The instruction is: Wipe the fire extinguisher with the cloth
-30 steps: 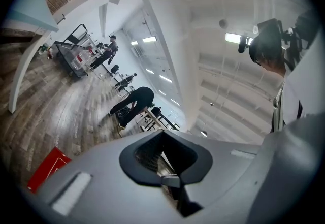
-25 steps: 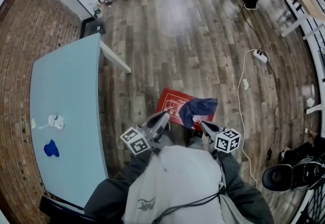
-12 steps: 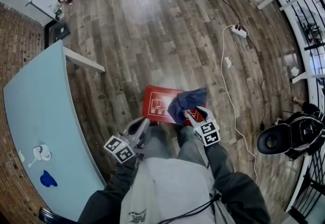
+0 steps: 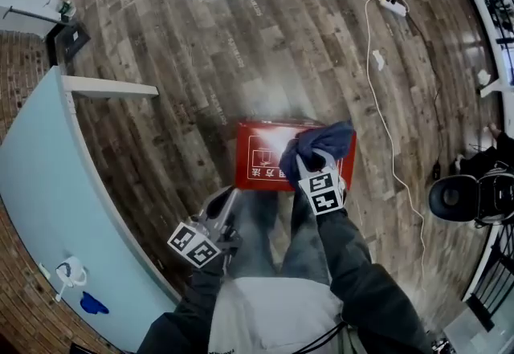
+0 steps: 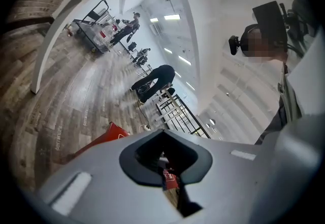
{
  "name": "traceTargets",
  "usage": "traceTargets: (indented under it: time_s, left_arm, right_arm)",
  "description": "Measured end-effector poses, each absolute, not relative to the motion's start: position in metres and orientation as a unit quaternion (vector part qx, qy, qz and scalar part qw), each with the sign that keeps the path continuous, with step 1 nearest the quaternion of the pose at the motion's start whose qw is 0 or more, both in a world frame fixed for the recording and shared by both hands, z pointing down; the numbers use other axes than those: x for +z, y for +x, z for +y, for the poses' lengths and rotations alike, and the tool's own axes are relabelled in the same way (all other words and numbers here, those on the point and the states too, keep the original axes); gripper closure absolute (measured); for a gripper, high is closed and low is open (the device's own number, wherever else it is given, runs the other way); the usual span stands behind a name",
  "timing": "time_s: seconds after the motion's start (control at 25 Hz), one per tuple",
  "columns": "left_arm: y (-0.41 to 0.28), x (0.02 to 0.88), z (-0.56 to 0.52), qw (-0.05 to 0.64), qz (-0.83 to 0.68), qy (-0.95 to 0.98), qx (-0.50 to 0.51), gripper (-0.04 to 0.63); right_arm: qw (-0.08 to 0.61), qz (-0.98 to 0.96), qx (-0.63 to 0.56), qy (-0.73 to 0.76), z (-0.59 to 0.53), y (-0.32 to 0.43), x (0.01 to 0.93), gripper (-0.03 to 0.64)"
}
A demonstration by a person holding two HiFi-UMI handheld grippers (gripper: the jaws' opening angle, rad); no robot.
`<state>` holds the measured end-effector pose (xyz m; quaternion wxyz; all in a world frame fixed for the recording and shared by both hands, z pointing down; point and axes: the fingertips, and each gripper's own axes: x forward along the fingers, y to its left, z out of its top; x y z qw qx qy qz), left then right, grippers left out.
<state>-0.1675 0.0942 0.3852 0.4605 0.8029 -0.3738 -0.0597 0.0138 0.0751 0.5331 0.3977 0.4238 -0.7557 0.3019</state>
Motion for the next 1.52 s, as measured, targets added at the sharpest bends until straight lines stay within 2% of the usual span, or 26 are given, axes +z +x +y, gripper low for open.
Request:
traceTargets:
  time_s: [0.12, 0.32, 0.4, 0.52, 0.72, 0.84, 0.96, 1.16, 1.28, 1.4, 1.52]
  left_arm:
    - [-0.186, 0.392, 0.097, 0.469, -0.391, 0.789, -0.065, 0.592]
    - [-0.218, 0.403, 0.089, 0.462, -0.421, 0.779, -0.056, 0.592]
    - [-0.225, 0.407, 0.084, 0.46, -0.43, 0.775, -0.053, 0.592]
    - [-0.222, 0.411, 0.078, 0.46, -0.423, 0.779, -0.049, 0.592]
    - [-0.202, 0.412, 0.079, 0.471, -0.4, 0.785, -0.053, 0.592]
    - [-0.187, 0.417, 0.086, 0.487, -0.384, 0.783, -0.053, 0.592]
    - [-0.177, 0.421, 0.091, 0.499, -0.371, 0.782, -0.05, 0.592]
    - [-0.182, 0.423, 0.092, 0.5, -0.37, 0.782, -0.04, 0.592]
    - [-0.189, 0.42, 0.091, 0.493, -0.375, 0.784, -0.033, 0.592]
    - [-0.193, 0.418, 0.091, 0.488, -0.371, 0.79, -0.027, 0.592]
    - [-0.193, 0.419, 0.093, 0.49, -0.367, 0.79, -0.022, 0.592]
  right_arm:
    - [0.396, -0.785, 0.275, 0.388, 0.074, -0.042, 0.531, 0.535]
    - [0.404, -0.863, 0.197, 0.232, 0.091, -0.163, 0.526, 0.537]
    - [0.404, -0.874, 0.179, 0.205, 0.105, -0.175, 0.525, 0.537]
    - [0.415, -0.859, 0.18, 0.241, 0.11, -0.117, 0.526, 0.537]
    - [0.431, -0.747, 0.267, 0.43, 0.118, 0.083, 0.534, 0.537]
    - [0.449, -0.711, 0.292, 0.455, 0.135, 0.126, 0.53, 0.541]
    - [0.461, -0.731, 0.283, 0.415, 0.152, 0.084, 0.528, 0.548]
    - [0.439, -0.832, 0.206, 0.269, 0.159, -0.087, 0.525, 0.548]
    - [0.401, -0.863, 0.205, 0.228, 0.146, -0.156, 0.525, 0.548]
    - [0.4, -0.867, 0.201, 0.22, 0.138, -0.159, 0.523, 0.548]
    - [0.422, -0.85, 0.196, 0.249, 0.142, -0.107, 0.524, 0.548]
